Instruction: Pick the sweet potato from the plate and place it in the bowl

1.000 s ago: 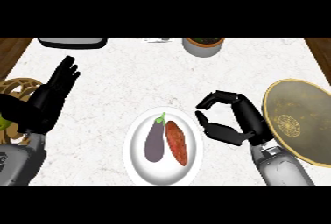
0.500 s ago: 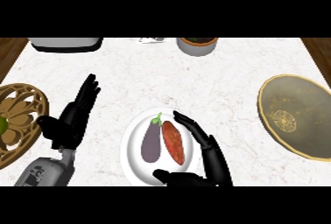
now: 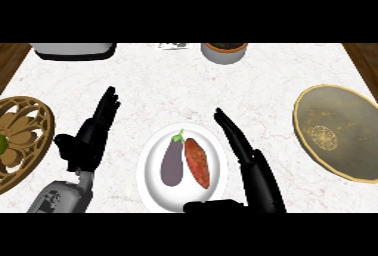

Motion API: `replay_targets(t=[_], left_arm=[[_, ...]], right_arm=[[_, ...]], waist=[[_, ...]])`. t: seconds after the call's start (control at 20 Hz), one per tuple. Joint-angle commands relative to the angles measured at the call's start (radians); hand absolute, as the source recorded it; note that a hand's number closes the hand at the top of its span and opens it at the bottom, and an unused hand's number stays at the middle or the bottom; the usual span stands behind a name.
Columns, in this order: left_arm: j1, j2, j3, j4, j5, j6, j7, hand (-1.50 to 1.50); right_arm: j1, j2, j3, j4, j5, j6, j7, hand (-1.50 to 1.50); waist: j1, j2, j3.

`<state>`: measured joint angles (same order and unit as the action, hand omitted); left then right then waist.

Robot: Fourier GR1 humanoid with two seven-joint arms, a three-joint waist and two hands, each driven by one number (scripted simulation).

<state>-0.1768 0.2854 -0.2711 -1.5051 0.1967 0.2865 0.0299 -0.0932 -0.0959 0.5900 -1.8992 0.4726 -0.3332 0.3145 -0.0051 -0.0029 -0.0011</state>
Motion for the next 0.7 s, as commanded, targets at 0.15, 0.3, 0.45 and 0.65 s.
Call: replay_targets(t=[0.15, 0.3, 0.45, 0.65], left_arm=[[-0.031, -0.027, -0.008, -0.012, -0.039, 0.016, 0.049, 0.00], [0.029, 0.012, 0.018, -0.059, -0.014, -0.027, 0.033, 0.00], [0.018, -0.021, 0.029, 0.005, -0.015, -0.040, -0.012, 0.00], [-0.019, -0.059, 0.048, 0.057, -0.047, -0.033, -0.020, 0.00]], right_arm=[[-0.183, 0.023, -0.072, -0.023, -0.023, 0.223, 0.393, -1.50], [-0.202, 0.052, -0.042, 0.034, -0.028, 0.270, 0.479, -1.50], [-0.294, 0.092, -0.041, 0.146, -0.022, 0.292, 0.526, -1.50], [-0.123, 0.043, -0.021, 0.154, -0.038, 0.327, 0.402, -1.50]], waist=[[0.008, 0.002, 0.000], [0.016, 0.002, 0.000], [0.016, 0.005, 0.000], [0.004, 0.004, 0.001]])
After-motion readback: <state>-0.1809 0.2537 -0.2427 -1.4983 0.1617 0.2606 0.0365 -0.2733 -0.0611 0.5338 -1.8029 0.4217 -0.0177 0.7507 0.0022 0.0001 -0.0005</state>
